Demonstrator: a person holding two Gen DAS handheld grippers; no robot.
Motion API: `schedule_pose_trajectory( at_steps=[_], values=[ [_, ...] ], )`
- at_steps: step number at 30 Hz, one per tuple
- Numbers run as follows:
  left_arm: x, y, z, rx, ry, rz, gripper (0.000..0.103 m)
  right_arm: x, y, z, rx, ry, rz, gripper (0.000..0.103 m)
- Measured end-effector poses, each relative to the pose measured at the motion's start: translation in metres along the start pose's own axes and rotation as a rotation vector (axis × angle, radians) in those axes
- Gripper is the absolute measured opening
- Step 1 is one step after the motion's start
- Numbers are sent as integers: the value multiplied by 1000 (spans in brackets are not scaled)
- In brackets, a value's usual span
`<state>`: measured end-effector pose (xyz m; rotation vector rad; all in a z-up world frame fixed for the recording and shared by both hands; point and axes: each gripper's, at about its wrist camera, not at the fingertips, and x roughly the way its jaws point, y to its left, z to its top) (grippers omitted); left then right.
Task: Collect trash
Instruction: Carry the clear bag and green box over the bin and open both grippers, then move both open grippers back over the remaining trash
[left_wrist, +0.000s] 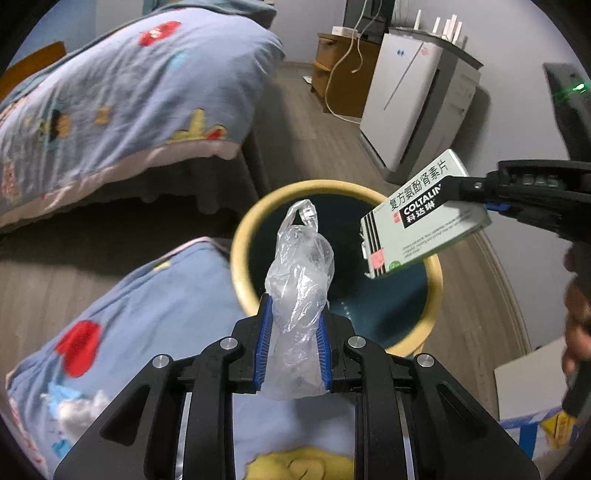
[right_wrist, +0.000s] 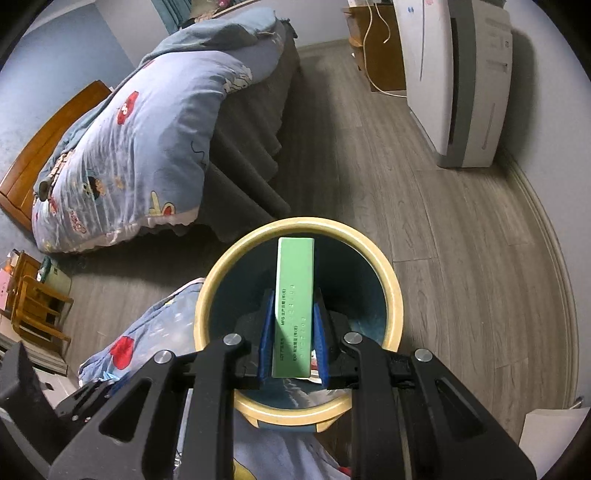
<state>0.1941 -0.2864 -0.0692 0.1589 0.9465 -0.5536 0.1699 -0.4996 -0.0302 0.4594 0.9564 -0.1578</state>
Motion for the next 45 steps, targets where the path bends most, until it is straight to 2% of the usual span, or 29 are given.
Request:
schedule_pose_trajectory(
  at_steps=[4,5,8,9,10,12,16,17,18,23,32,41,45],
  values=[
    [18,-15,1,48,12,34,28,3,-4,0,18,3,8,20],
    [18,-17,1,58,6,40,34,3,-5,0,20,2,6,20],
    [14,-22,5,84,-30,60,64,3,-7,1,21,-5,-1,20],
    [11,-23,7,87,-46,64,68,3,-8,1,23,-5,-1,23],
    [9,-22,8,86,-54,62,68,2,-8,1,26,-8,-1,29],
    [5,-22,10,76,-58,68,76,1,-5,1,20,-21,-6,53],
    [-5,-24,8,79,-78,98,87,-6,-1,4,11,-56,-7,69],
    [-6,-25,8,85,-79,109,89,-8,-1,4,13,-64,-4,78],
    [-7,-26,7,93,-82,125,91,-10,1,5,12,-76,-6,84],
    [-21,-24,2,102,-89,158,93,-18,6,7,9,-105,-13,94],
    [-70,-1,-18,140,-117,223,95,-23,25,5,0,-110,7,97],
    [-137,65,-59,66,-117,293,95,-30,70,-4,-80,-114,52,97],
    [-168,105,-86,22,-133,373,96,-30,102,-17,-157,-105,80,97]
  ],
)
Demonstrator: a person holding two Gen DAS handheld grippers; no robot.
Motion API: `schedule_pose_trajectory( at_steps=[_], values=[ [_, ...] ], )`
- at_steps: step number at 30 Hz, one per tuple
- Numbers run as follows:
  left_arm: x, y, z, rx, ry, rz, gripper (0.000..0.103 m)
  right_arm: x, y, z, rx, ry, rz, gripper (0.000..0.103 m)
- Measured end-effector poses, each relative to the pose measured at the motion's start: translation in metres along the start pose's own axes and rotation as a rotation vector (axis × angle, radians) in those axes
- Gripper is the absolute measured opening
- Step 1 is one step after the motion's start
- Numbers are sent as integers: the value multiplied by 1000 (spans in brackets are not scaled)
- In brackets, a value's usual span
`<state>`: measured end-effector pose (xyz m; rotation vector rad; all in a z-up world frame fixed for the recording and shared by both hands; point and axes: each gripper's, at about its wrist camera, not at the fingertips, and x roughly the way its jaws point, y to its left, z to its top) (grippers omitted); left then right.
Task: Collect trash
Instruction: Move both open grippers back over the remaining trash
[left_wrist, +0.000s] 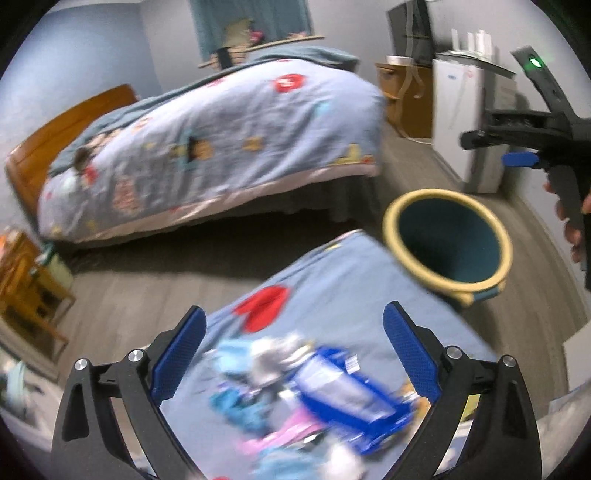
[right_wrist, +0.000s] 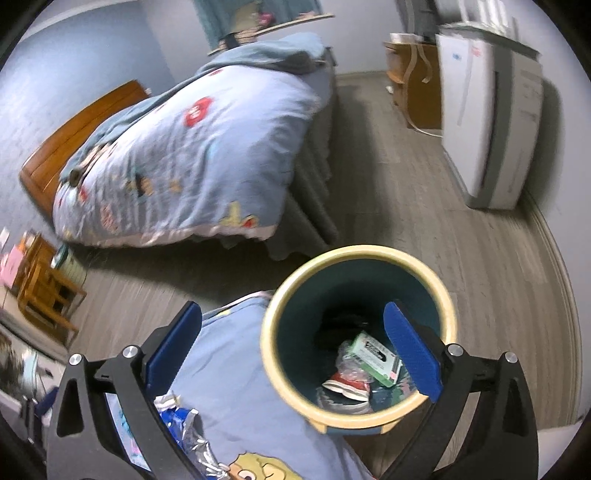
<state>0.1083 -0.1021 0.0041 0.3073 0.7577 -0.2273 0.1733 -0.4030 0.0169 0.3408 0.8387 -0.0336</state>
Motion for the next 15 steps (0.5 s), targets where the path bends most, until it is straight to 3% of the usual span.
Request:
schedule_pose_trajectory(
  at_steps=[5,15],
  values=[
    [-2,61,-24,-157,19,53,96,18,50,-30,-104,90,88,97],
    [25,115,-58,-233,127,109,96,64,140,-110,-398,287,104,97]
  ],
)
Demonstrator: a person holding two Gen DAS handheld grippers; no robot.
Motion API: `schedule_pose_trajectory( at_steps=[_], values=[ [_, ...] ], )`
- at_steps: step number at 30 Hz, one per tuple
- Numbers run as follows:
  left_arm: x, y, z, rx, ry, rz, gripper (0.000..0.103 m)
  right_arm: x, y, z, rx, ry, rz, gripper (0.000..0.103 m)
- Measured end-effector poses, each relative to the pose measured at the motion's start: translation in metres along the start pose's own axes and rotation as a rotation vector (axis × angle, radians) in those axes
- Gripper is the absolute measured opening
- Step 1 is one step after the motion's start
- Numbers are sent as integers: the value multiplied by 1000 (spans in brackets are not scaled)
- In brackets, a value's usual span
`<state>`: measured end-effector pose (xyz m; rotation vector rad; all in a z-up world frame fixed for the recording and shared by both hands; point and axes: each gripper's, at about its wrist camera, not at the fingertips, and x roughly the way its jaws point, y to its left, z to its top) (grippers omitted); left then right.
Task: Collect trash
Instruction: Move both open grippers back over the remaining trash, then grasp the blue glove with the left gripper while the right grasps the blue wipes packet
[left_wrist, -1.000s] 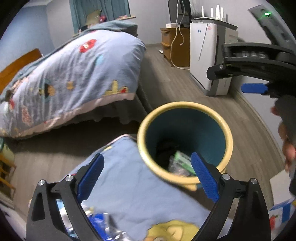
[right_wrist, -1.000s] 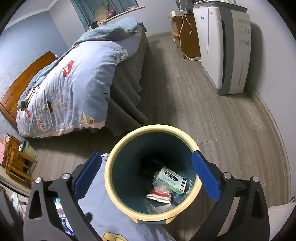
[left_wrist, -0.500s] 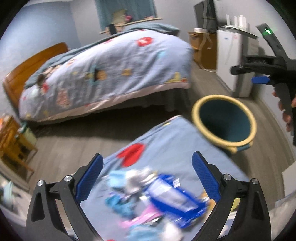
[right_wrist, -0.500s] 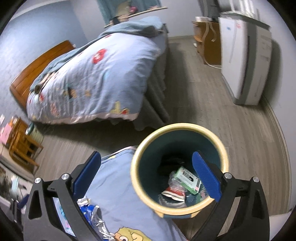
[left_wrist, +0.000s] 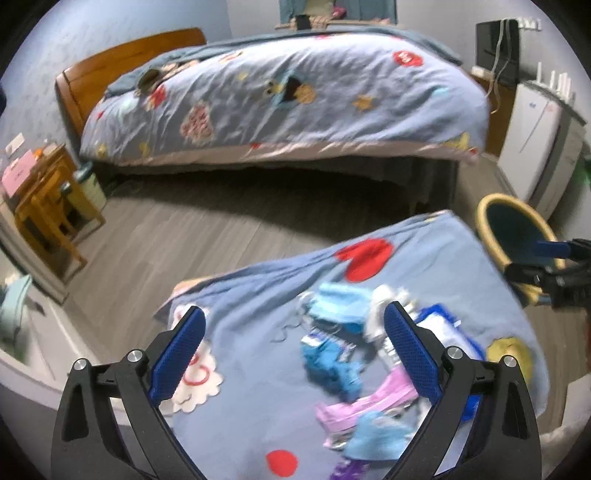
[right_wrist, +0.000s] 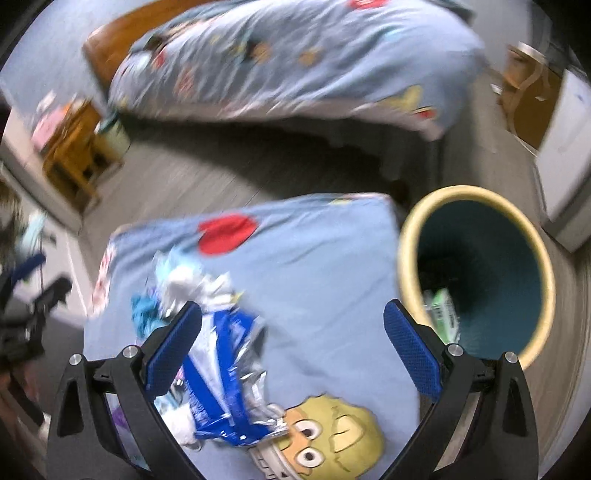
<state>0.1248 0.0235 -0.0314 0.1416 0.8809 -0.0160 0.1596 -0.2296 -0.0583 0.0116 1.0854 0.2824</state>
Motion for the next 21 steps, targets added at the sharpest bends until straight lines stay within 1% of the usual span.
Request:
schedule_pose_trajectory(
  at_steps=[1,5,8,11,13,15,16,18,21],
  values=[
    [6,3,-2,-8,23,-3,96,3,5,-2,-15,7,2,97],
    [11,11,-9,-18,48,-18,96,13,19,-10,-36,40,36,97],
    [20,14,-15,-8,81,1,96,23,25,-19,-44,81,41,97],
    [35,15,-21,-4,130,3,96,31,29,-27,-56,121,43,95],
    [44,14,-25,9,162,6,96,36,30,-31,-49,147,55,91],
    [55,12,-29,17,192,0,96,40,29,-33,-37,176,76,79],
    [59,11,-31,14,207,-11,96,44,29,-35,-36,200,89,76],
    [69,8,-34,5,231,-28,96,49,32,-37,-41,220,95,64],
    [81,0,-39,13,268,-47,96,55,31,-39,-36,253,111,55]
  ],
)
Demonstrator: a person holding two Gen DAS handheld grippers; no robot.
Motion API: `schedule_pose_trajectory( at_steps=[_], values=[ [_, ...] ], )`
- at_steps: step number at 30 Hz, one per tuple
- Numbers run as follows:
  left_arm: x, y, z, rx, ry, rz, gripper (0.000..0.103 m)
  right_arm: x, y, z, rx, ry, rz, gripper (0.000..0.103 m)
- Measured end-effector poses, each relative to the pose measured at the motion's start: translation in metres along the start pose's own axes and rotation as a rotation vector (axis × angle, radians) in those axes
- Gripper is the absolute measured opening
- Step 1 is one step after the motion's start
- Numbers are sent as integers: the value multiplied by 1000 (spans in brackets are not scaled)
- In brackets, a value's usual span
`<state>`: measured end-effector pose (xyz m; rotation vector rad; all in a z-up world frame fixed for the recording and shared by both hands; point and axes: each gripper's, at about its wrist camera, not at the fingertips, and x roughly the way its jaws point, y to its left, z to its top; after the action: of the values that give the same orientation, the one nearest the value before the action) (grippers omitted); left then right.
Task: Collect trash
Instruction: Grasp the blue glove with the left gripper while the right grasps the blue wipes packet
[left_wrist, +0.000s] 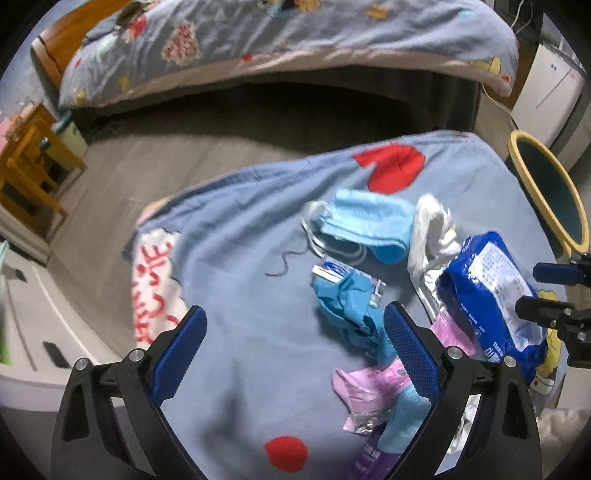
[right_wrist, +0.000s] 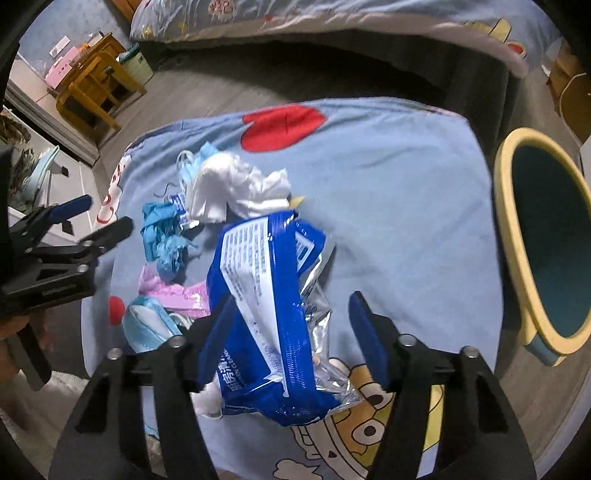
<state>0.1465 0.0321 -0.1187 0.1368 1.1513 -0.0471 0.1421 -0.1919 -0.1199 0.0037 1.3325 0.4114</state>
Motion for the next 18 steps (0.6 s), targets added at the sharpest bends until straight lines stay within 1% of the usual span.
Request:
schedule_pose_trajectory(
  at_steps=[5,7,9,10,11,12,13,15,16,18],
  values=[
    [14,-15,-3,39,37,-24,94,6,0,0,-11,29,23,49],
    [17,-17,-4,42,49,-39,91,9,0,-1,-16,44,33,46],
    [23,-19,-4,35,74,-71,76,13,-1,-1,-12,69,57,38],
    [24,-20,-4,30,81,-86,74,13,-2,-2,-7,73,67,37],
    [25,-21,-4,26,86,-99,68,13,-2,-2,-4,76,75,33],
    [26,-22,-4,23,91,-112,60,13,-2,-2,-5,78,81,30],
    [26,-23,-5,18,95,-132,56,12,-2,-2,-12,80,84,29],
    [25,-27,-5,12,104,-165,38,10,-1,-3,-20,82,90,22],
    [25,-29,-5,15,105,-167,35,7,-1,-3,-22,81,100,20],
    [22,-32,-7,28,106,-167,21,3,1,-3,-28,73,107,16]
  ],
)
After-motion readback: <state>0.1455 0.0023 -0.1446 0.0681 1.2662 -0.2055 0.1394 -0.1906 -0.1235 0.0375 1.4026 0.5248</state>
